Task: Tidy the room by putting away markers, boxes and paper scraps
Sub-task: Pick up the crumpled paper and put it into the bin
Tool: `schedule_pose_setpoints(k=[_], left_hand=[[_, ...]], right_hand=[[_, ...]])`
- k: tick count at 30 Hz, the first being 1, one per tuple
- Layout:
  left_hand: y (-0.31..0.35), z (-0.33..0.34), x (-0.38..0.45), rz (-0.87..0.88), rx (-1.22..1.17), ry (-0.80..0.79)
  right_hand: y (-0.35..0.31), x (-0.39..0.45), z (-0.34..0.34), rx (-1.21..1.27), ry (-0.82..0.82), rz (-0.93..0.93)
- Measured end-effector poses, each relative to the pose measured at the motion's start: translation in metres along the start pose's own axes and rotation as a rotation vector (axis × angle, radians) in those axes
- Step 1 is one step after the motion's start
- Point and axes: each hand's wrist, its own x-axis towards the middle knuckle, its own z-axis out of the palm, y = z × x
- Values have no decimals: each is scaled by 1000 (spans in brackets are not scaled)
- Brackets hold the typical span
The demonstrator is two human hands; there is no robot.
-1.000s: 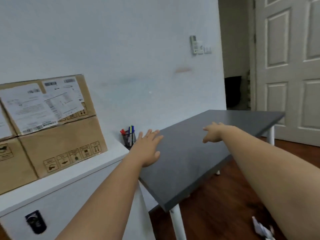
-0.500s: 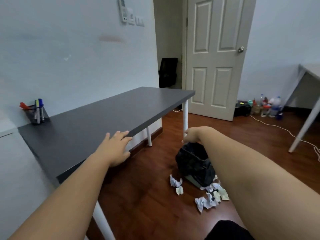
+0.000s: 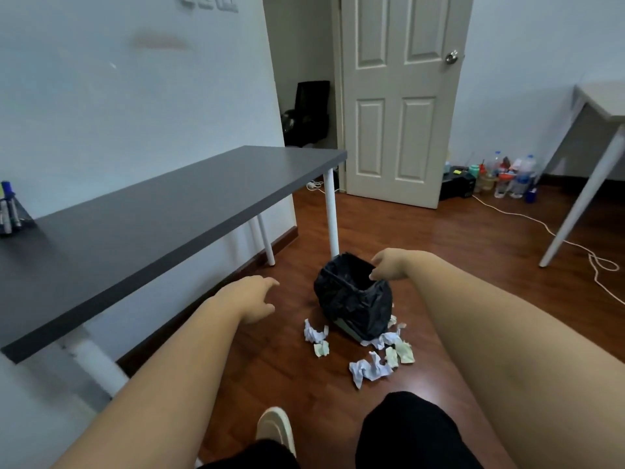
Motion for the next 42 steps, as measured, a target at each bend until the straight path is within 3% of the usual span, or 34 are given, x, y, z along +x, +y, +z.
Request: schedule_pose_setpoints(k=[16,27,31,36,42], left_hand=[[4,61,98,-97,-130,-27],[7,122,194,-119,-201,-88],[44,164,255,-51,-197,-224],[91,234,315,-7,-239,-410],[141,317,361,-146,-484,-618]], right_hand=[[22,121,22,-223,-157,-71],[64,218,81,-338,-363,-139],[110,255,104,-299,-406,-107],[185,305,138,-192,-395,63],[248,355,192,-127,-432,118]])
